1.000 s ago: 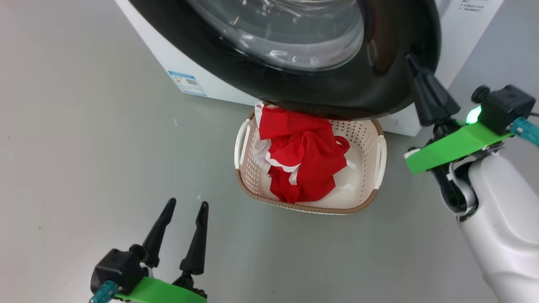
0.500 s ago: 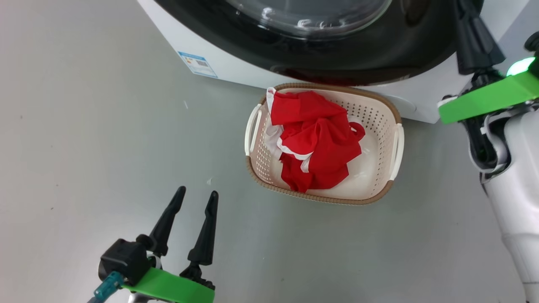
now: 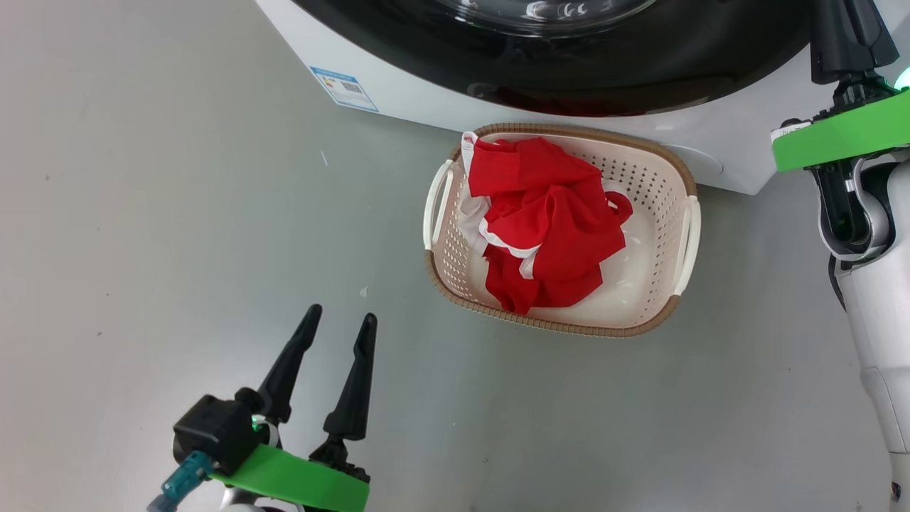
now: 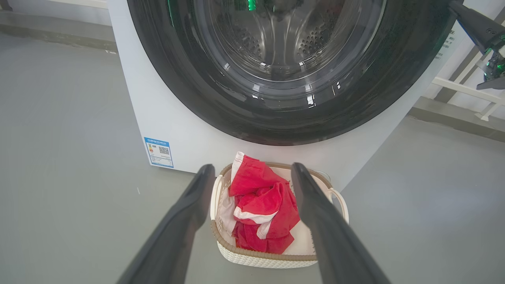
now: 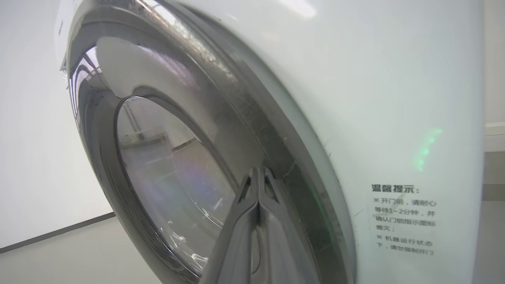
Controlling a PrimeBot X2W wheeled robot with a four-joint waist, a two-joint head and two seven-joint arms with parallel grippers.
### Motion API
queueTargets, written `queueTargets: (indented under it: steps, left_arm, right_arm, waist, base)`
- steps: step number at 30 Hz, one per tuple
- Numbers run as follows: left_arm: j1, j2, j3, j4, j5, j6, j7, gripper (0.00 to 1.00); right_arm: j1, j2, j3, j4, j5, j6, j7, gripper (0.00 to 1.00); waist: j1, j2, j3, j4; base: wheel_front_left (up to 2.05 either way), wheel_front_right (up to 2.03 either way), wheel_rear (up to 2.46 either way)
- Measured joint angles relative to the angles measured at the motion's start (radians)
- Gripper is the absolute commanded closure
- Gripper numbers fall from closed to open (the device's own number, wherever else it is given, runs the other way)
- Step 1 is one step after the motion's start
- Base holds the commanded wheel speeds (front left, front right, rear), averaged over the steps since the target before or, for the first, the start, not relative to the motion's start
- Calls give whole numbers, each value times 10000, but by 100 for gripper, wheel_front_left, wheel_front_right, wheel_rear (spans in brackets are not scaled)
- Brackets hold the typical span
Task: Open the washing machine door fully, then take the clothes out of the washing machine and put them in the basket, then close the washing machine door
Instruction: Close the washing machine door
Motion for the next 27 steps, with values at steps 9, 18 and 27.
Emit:
queueTargets:
  steps: [9, 18, 27]
  left_arm:
    - [0, -6, -23, 127, 42, 0, 0, 0]
    - [83, -10, 293, 456, 566, 0, 0, 0]
    - [322, -6, 704, 627, 851, 0, 0, 0]
  right_arm:
    - [52, -33, 268, -69, 6, -63, 0, 79]
    - [1756, 130, 1041, -228, 38, -90, 0, 0]
    - [3465, 307, 1114, -387, 33, -90, 2, 0]
  waist:
    - [0, 0, -191, -118]
    - [0, 0, -827, -497]
    - [0, 0, -1533, -1113]
  base:
    - [0, 0, 0]
    - [0, 0, 0]
    - [0, 0, 0]
